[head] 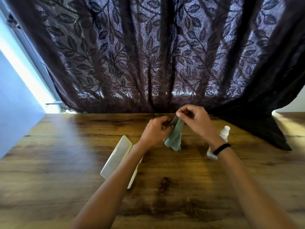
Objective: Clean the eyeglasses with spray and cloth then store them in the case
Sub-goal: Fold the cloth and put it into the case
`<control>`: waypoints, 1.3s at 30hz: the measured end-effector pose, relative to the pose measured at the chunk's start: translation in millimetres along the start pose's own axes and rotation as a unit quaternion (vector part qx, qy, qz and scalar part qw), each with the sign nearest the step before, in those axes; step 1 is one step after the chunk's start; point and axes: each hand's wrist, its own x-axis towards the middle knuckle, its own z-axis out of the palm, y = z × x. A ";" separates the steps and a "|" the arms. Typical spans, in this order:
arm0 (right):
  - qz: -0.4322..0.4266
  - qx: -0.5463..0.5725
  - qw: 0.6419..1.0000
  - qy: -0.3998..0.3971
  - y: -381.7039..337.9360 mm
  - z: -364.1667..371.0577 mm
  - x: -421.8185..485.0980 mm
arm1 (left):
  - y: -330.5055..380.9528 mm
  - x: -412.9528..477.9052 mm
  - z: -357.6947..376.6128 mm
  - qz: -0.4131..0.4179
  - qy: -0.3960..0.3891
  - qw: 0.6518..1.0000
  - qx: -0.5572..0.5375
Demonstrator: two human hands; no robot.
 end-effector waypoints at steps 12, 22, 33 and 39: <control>0.087 -0.016 0.994 0.059 28.1 -11.8 8.1 | -13.9 27.5 -34.3 -0.079 0.053 0.991 0.095; 0.219 0.006 0.974 -0.062 37.0 -0.9 -45.4 | -8.8 -13.9 -34.0 -0.006 -0.213 0.959 0.185; 0.253 -0.179 0.905 -0.291 47.6 0.4 -74.4 | -15.5 -32.4 -13.4 -0.013 -0.365 0.908 0.206; 0.240 -0.180 0.931 -0.207 51.0 6.5 -59.9 | -18.3 -17.7 -12.3 -0.046 -0.351 0.920 0.166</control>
